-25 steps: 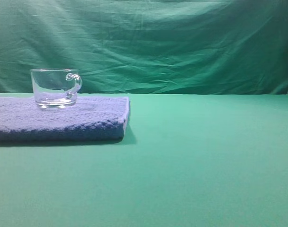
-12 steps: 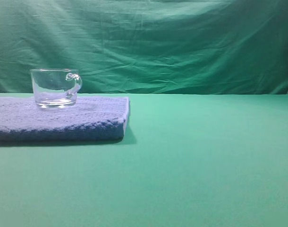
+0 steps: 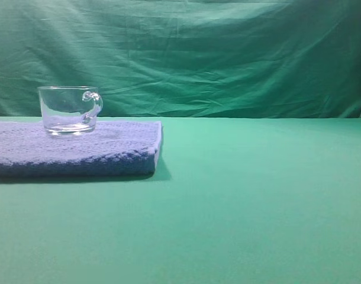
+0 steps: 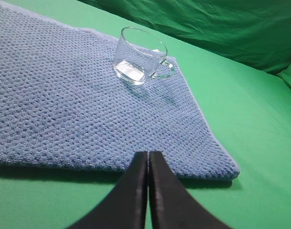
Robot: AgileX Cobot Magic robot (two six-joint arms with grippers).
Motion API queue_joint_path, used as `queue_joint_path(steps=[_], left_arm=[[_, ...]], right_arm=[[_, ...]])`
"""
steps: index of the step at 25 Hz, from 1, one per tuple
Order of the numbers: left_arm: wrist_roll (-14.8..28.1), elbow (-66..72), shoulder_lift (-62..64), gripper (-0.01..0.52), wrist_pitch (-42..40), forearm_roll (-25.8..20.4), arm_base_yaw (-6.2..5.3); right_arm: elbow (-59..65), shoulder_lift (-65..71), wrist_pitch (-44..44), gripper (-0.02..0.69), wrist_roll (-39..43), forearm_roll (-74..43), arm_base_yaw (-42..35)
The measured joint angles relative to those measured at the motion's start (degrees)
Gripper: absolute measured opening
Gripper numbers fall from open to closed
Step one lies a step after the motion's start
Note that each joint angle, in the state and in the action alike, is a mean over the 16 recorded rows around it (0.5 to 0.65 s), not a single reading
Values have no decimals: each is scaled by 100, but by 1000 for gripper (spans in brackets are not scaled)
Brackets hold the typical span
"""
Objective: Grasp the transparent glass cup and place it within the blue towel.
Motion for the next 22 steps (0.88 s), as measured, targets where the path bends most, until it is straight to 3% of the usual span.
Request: queue_joint_path(steps=[11,22], left_arm=[[0,0,0,0,0,0,0],[0,0,0,0,0,0,0]], right_arm=[[1382,-384,-535,0,-4,-11,-491],[1687,-384,-687,0,-38,-42,-496]])
